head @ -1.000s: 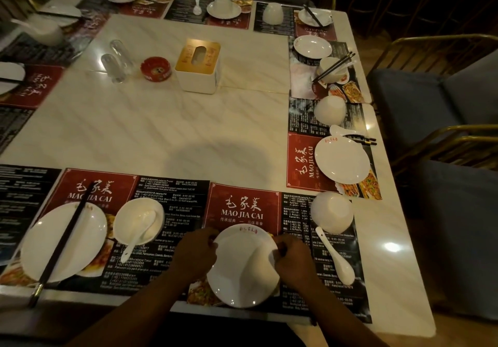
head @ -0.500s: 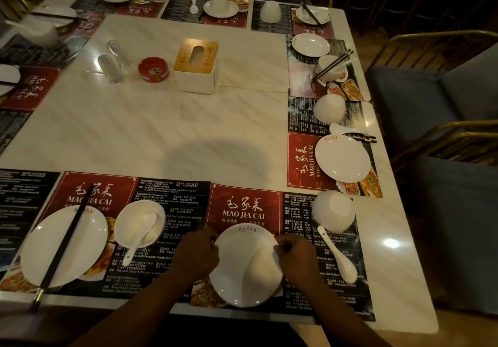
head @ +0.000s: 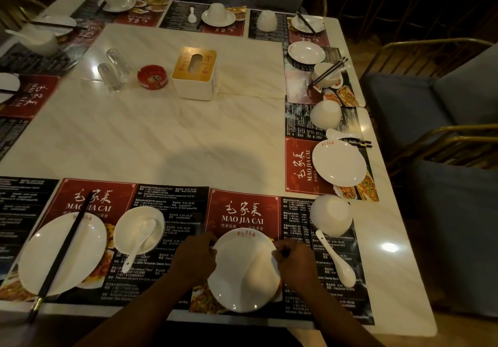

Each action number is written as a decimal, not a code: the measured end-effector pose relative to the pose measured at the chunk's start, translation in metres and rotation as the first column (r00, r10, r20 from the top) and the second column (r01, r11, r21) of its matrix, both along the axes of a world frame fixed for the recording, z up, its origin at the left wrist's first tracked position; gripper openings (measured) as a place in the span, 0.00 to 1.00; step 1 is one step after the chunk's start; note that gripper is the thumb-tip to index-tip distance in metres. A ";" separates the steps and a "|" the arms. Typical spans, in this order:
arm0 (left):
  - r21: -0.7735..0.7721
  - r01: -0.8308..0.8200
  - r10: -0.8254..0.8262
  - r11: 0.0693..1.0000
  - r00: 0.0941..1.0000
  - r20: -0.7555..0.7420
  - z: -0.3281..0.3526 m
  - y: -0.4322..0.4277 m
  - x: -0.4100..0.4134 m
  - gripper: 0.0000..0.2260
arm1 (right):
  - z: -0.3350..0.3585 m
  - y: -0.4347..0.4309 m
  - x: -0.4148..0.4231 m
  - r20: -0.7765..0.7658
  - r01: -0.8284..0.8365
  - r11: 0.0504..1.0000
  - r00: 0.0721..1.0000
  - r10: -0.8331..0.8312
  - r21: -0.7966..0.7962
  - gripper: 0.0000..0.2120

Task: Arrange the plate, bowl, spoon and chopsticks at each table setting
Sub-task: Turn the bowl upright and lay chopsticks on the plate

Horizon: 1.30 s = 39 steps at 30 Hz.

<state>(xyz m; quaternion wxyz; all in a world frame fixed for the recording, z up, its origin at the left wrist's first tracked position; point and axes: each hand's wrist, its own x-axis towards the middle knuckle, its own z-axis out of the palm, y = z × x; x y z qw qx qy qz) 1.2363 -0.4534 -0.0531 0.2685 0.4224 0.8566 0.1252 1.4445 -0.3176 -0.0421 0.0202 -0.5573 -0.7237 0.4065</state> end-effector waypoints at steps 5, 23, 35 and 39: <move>0.014 0.021 -0.021 1.000 1.000 0.008 0.001 -0.001 0.000 0.08 | -0.001 -0.001 0.001 0.008 -0.025 1.000 1.000 0.025 0.011 0.09; 0.185 -0.004 -0.023 0.983 0.989 0.144 0.029 0.049 0.037 0.10 | 0.011 0.005 0.044 0.334 -0.134 0.974 0.940 0.066 0.184 0.07; 0.130 -0.372 0.192 0.919 0.711 0.677 0.047 0.066 0.048 0.02 | 0.025 -0.037 -0.010 0.109 -0.255 0.951 0.965 0.239 0.176 0.11; 0.125 -0.376 0.208 0.918 0.726 0.656 0.039 0.061 0.037 0.03 | 0.024 -0.035 -0.010 0.057 -0.230 0.967 0.973 0.225 0.108 0.11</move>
